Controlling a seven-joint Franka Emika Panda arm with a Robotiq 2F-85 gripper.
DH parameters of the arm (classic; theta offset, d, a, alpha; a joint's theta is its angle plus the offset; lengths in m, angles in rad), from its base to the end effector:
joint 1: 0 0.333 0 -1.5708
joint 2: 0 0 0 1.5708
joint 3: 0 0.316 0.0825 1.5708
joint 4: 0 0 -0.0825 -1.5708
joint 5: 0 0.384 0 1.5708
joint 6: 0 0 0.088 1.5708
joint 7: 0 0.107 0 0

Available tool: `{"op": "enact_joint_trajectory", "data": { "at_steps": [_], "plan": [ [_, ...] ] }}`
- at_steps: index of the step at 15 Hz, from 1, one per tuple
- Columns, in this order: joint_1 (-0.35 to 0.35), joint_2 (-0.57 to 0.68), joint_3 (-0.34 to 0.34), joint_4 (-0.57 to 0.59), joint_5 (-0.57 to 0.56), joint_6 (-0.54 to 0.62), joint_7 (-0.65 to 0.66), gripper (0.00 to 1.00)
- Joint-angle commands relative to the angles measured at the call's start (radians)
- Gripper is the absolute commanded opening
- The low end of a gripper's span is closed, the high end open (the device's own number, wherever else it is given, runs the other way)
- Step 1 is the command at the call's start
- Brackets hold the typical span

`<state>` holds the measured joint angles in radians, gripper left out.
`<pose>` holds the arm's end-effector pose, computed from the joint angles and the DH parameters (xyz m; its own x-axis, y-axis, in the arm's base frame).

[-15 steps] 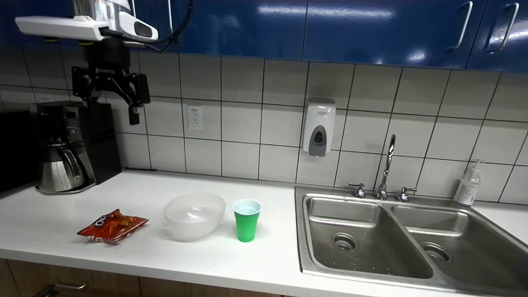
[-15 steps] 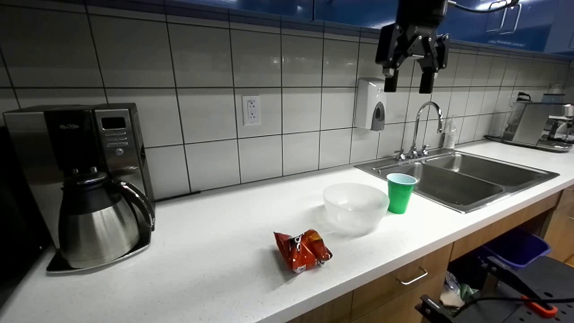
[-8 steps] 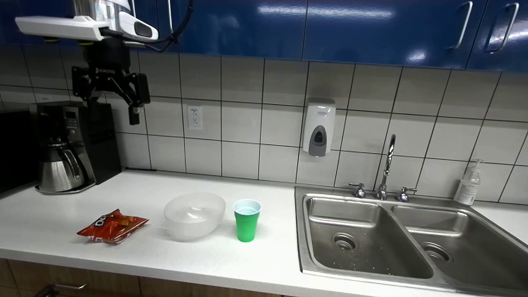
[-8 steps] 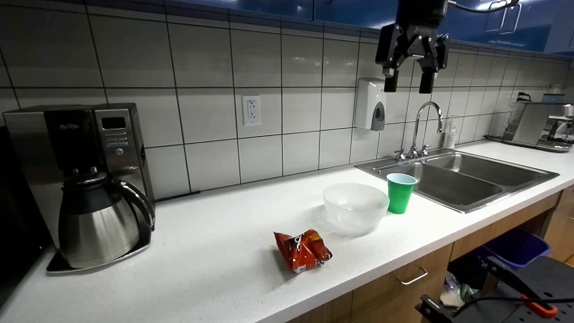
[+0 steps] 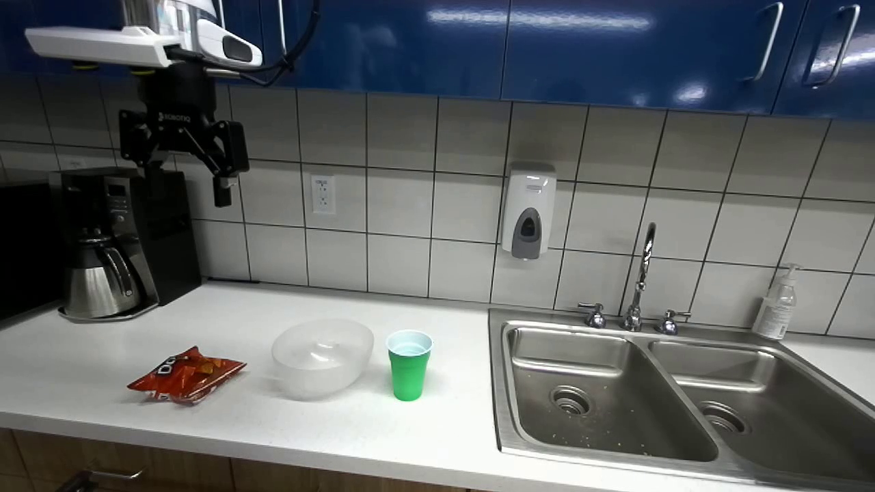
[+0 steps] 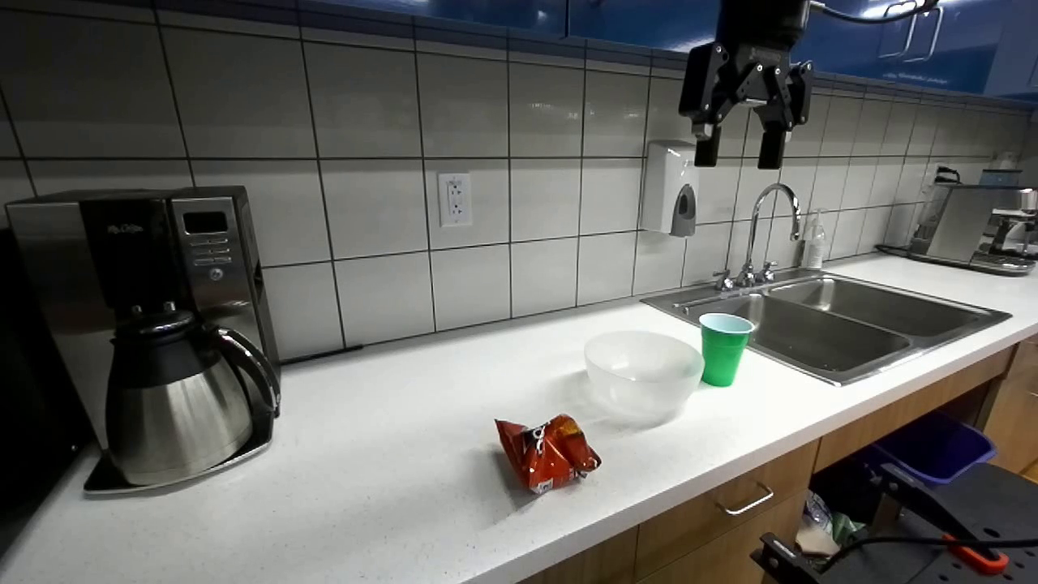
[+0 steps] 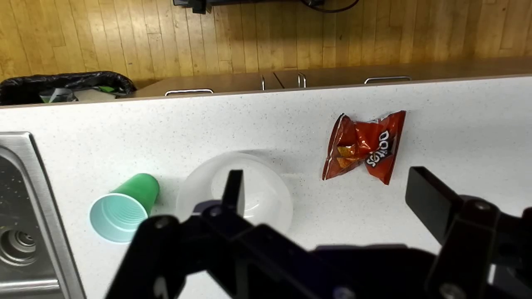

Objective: Put the red packet in the bowl.

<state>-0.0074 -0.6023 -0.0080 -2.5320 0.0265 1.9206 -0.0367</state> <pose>0.3645 -0.0039 0.4747 0.9999 0.0137 -0.0082 0.0134 -0.9995 -0.0297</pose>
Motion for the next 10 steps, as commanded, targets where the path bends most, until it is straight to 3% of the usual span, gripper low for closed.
{"op": "enact_joint_trajectory", "data": {
  "at_steps": [1,6,10],
  "plan": [
    [0.007,-0.004,-0.001,-0.004,-0.007,0.002,-0.010,1.00],
    [0.051,-0.016,0.001,-0.062,-0.048,0.066,-0.151,1.00],
    [0.081,0.018,0.005,-0.119,-0.107,0.189,-0.224,1.00]
  ]
}}
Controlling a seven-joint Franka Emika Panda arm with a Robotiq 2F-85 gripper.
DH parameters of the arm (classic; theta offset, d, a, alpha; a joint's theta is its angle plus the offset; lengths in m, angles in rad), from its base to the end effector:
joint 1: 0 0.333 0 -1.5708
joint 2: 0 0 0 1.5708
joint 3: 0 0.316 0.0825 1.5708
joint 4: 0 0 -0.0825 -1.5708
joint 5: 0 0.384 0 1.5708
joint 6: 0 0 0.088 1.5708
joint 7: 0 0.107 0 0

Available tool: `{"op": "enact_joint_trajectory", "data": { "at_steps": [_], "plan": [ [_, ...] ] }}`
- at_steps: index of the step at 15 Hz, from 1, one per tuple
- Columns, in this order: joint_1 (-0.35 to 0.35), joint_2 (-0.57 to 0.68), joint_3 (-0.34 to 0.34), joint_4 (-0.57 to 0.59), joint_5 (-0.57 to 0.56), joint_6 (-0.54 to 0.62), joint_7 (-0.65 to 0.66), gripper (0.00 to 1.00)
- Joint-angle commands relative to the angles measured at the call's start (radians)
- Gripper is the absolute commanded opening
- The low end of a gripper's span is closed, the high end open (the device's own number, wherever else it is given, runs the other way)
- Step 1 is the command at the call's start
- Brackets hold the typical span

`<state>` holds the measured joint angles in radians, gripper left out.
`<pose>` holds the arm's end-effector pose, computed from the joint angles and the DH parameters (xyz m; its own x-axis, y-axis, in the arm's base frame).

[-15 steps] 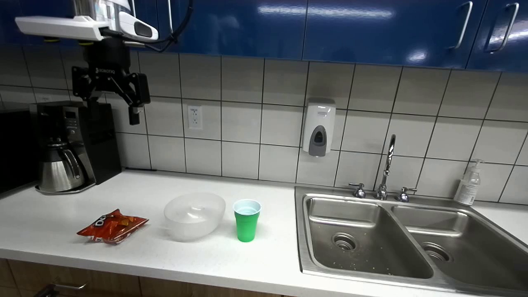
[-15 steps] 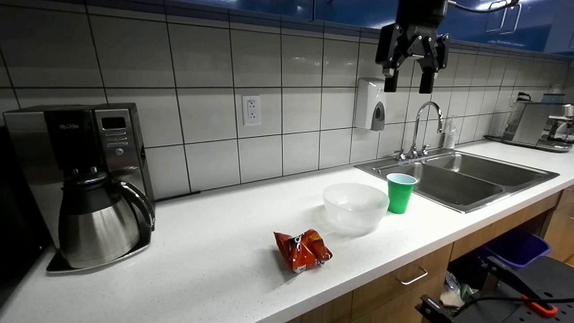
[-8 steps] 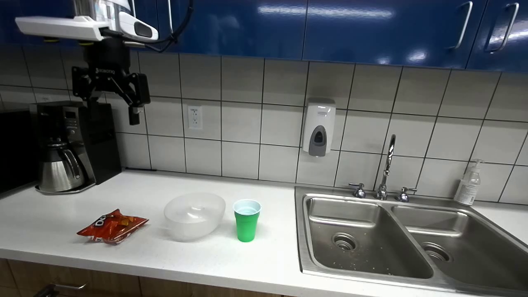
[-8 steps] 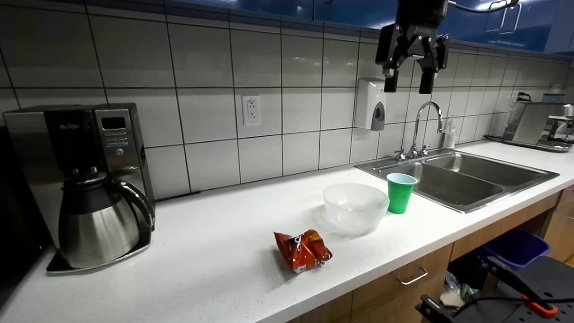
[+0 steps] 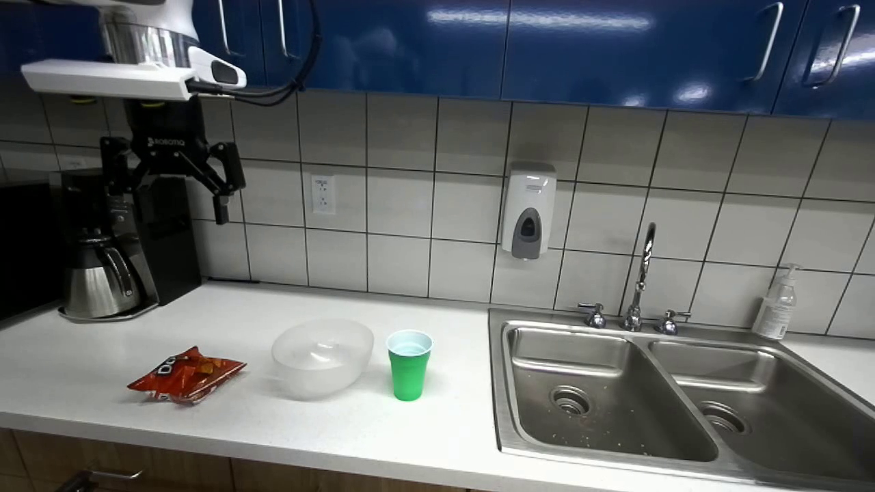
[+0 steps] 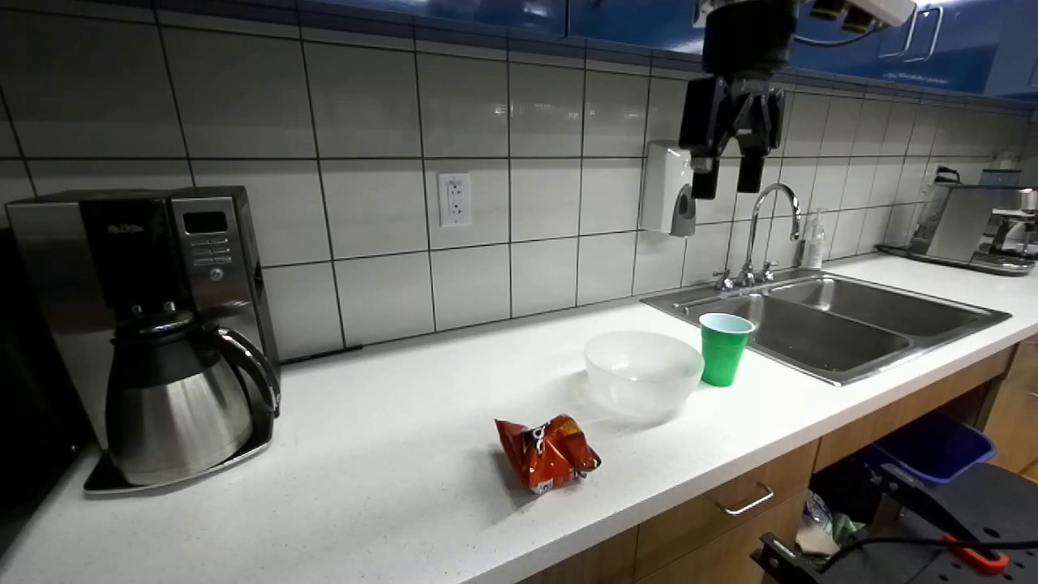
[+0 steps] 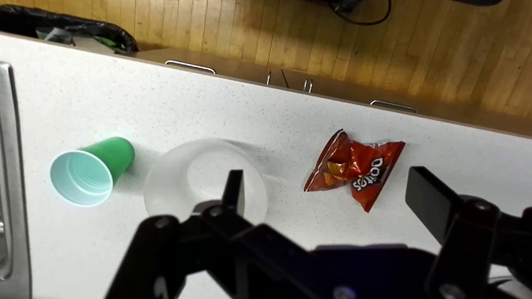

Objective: Put the red packet in the bowl.

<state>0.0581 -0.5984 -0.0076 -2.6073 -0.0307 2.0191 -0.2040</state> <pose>0.3616 0.0165 0.4463 0.9640 0.2658 0.0051 0.2656 -0.9638 0.0251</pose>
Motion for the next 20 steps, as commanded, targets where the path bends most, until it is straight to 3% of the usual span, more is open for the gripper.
{"op": "enact_joint_trajectory", "data": {
  "at_steps": [1,12,20],
  "plan": [
    [0.023,0.023,0.002,-0.055,-0.064,0.125,-0.077,1.00],
    [0.051,0.304,-0.003,-0.086,-0.221,0.627,-0.258,1.00],
    [0.104,0.533,0.017,-0.033,-0.191,0.805,-0.380,1.00]
  ]
}}
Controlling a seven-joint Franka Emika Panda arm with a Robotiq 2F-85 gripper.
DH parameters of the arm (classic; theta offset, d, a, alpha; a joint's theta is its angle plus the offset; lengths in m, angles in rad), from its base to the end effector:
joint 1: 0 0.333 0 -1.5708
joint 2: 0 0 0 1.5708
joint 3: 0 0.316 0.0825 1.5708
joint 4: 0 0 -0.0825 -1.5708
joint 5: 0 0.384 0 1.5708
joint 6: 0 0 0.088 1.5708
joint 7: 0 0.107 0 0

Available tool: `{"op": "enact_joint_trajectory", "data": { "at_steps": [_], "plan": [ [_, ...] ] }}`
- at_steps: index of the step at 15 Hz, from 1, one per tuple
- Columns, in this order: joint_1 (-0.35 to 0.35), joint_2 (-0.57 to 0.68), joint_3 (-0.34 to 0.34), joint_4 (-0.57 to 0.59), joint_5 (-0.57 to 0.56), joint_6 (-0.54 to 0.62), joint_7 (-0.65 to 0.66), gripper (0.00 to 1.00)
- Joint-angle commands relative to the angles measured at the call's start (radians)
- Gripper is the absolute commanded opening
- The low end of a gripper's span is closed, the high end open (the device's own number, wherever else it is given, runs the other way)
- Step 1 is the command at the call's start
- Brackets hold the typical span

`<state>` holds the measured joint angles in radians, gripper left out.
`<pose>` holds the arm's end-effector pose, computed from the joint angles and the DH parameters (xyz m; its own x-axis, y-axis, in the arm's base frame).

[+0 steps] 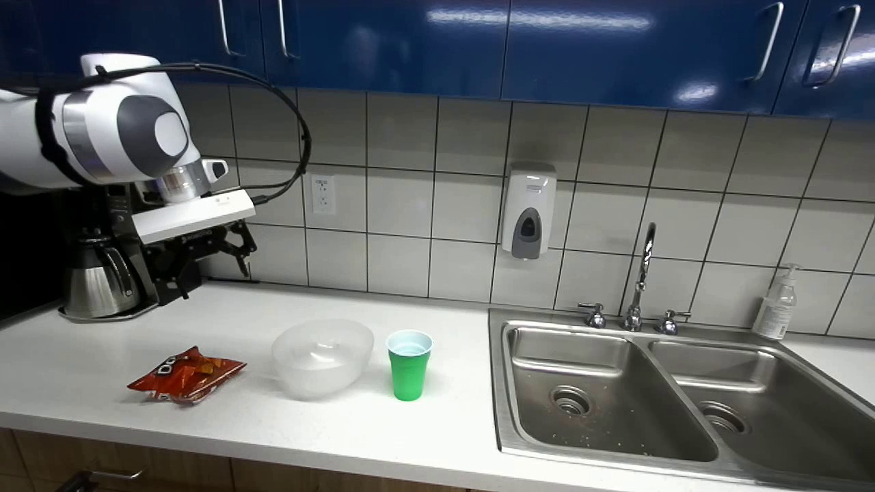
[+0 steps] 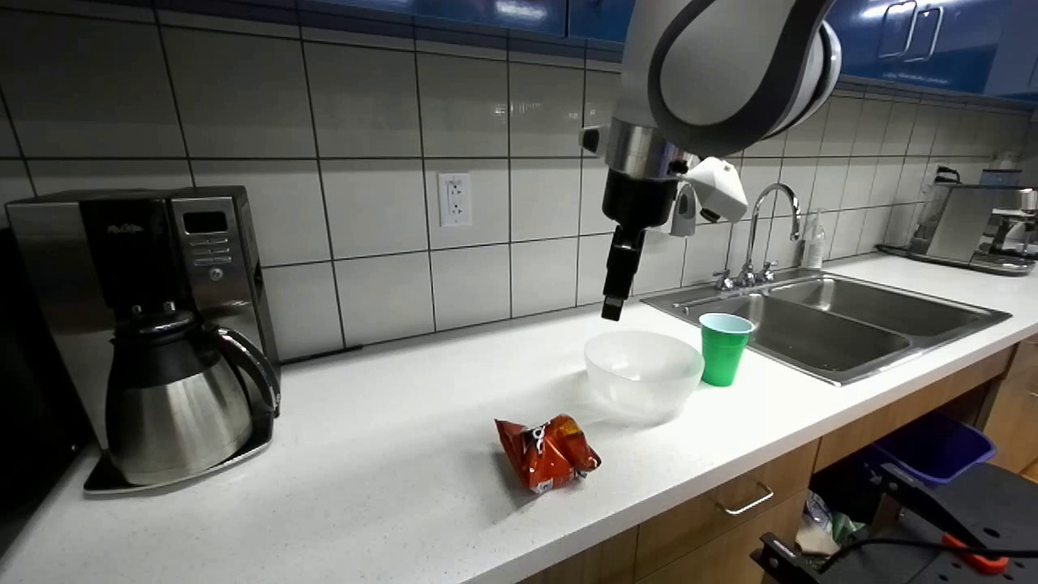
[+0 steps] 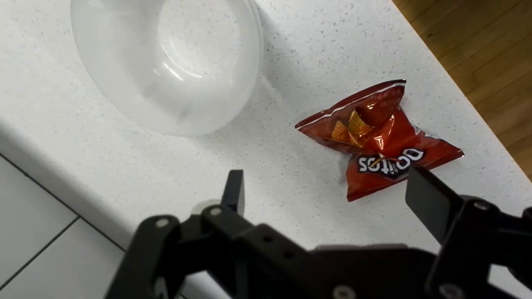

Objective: Put the red packet in the bowl.

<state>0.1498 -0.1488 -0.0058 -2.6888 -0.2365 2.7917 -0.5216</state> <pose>0.4249 0.0726 0.3054 0.6203 0.7722 0.1376 0.7380 -0.6340 0.2311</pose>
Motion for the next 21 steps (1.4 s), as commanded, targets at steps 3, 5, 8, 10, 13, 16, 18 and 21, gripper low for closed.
{"op": "enact_joint_trajectory", "data": {
  "at_steps": [3,5,8,10,13,16,18,21],
  "plan": [
    [0.019,0.167,0.041,0.095,0.024,0.036,-0.125,1.00],
    [0.009,0.213,0.065,0.129,0.003,0.030,-0.164,1.00],
    [-0.002,0.268,0.082,0.176,-0.086,0.026,-0.180,1.00],
    [-0.001,0.295,0.082,0.199,-0.161,0.026,-0.190,1.00],
    [-0.002,0.327,0.073,0.222,-0.259,0.027,-0.188,1.00],
    [-0.001,0.336,0.062,0.220,-0.342,0.030,-0.169,1.00],
    [0.019,0.345,0.040,0.213,-0.373,0.037,-0.170,1.00],
    [0.023,0.366,0.039,0.208,-0.409,0.048,-0.163,1.00]
  ]
}}
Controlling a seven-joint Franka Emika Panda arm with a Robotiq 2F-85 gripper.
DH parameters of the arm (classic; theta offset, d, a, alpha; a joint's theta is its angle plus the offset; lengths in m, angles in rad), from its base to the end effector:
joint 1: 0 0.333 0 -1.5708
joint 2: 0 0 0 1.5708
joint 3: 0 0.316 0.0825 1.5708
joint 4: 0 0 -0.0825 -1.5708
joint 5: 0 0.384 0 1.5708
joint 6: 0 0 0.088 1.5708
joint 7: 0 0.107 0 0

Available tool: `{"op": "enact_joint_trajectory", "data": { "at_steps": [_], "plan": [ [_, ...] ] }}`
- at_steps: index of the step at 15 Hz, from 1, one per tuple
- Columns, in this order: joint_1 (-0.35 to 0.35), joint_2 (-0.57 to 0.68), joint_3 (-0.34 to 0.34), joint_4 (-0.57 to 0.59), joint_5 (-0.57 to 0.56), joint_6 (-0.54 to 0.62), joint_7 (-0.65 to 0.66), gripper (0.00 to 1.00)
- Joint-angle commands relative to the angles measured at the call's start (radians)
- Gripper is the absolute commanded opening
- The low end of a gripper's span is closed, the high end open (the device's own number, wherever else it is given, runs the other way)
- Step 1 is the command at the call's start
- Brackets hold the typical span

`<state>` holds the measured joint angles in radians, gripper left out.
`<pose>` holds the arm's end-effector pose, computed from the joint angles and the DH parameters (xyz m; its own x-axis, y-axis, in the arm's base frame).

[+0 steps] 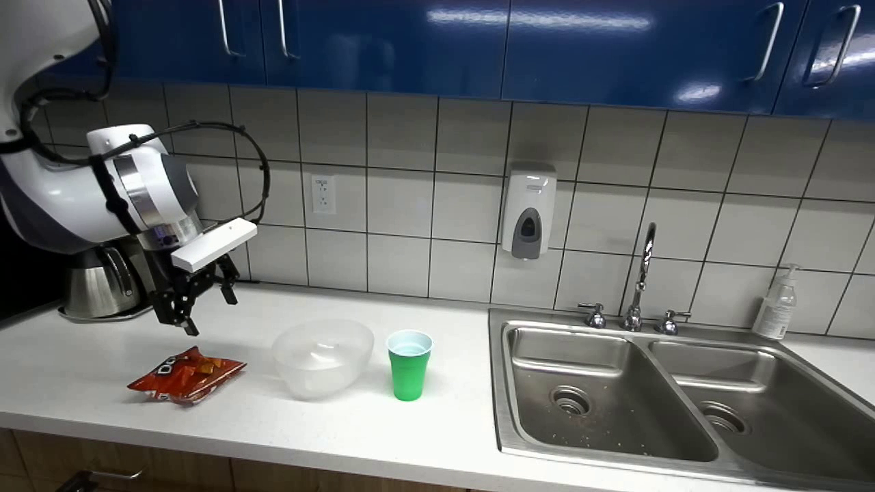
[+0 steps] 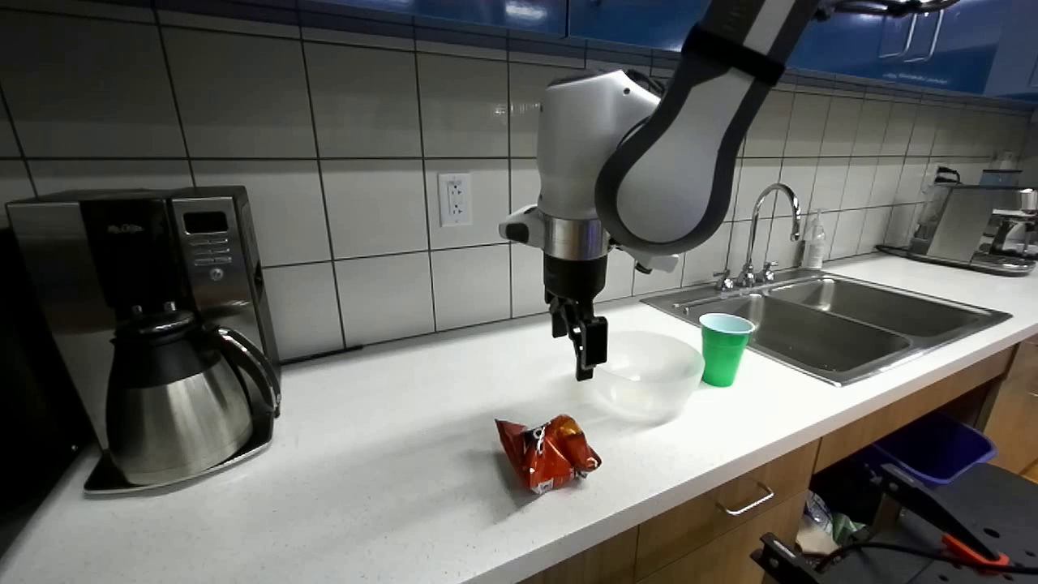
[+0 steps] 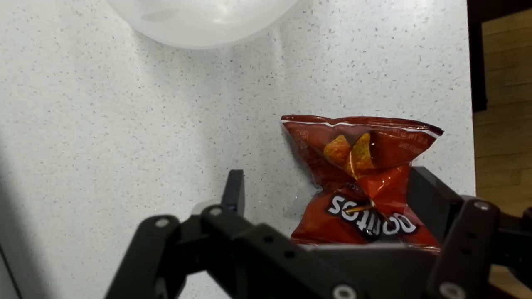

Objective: Put the red packet in the bowl.

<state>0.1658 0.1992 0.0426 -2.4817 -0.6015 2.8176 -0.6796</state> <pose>0.4657 0.1276 0.2216 0.1359 0.9855 -0.1017 0.9665 -0.1093 0.2324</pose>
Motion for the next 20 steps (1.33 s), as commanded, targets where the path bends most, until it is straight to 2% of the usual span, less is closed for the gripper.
{"op": "enact_joint_trajectory", "data": {
  "at_steps": [1,14,20],
  "plan": [
    [0.008,0.024,-0.008,0.000,-0.050,0.024,-0.005,1.00],
    [0.077,0.138,-0.010,0.028,-0.063,0.051,0.011,1.00],
    [0.086,0.173,-0.013,0.051,-0.054,0.044,0.007,1.00]
  ]
}}
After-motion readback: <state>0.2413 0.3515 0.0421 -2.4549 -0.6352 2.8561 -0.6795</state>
